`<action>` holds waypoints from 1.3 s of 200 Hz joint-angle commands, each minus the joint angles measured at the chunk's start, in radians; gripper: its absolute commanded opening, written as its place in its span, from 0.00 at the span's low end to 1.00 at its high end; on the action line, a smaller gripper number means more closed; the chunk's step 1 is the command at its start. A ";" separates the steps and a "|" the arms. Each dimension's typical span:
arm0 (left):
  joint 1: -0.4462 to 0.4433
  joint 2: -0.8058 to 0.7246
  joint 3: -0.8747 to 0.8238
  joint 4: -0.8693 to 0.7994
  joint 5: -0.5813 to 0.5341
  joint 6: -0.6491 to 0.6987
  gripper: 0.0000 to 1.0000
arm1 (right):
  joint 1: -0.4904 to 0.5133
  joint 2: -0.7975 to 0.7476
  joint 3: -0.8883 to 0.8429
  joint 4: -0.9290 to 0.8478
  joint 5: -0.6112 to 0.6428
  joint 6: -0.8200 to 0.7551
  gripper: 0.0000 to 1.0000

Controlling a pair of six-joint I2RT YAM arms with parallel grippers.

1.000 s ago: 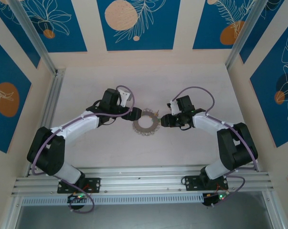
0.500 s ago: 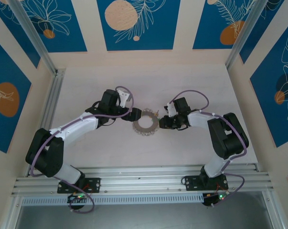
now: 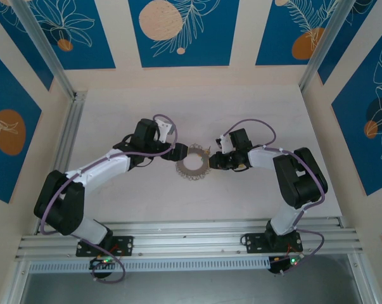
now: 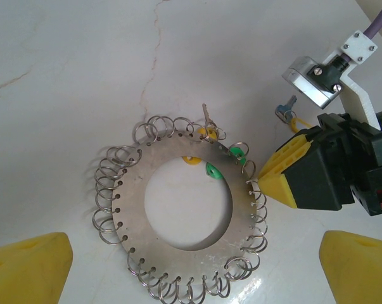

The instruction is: Put the keys on the keyring

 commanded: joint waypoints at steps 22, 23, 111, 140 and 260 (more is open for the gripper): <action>0.005 -0.018 -0.004 0.011 0.021 -0.001 1.00 | -0.005 0.017 0.003 -0.014 -0.031 -0.005 0.17; 0.005 -0.018 -0.003 0.011 0.021 -0.002 1.00 | -0.004 0.017 0.003 -0.015 -0.030 -0.006 0.17; 0.005 -0.033 -0.015 0.028 0.026 -0.005 1.00 | 0.011 0.027 0.017 -0.044 0.030 -0.006 0.28; 0.004 -0.039 -0.018 0.024 0.022 0.001 1.00 | 0.012 0.038 0.024 -0.045 0.013 -0.011 0.22; 0.004 -0.039 -0.017 0.012 0.018 0.001 1.00 | 0.041 -0.037 0.012 -0.038 0.017 -0.065 0.04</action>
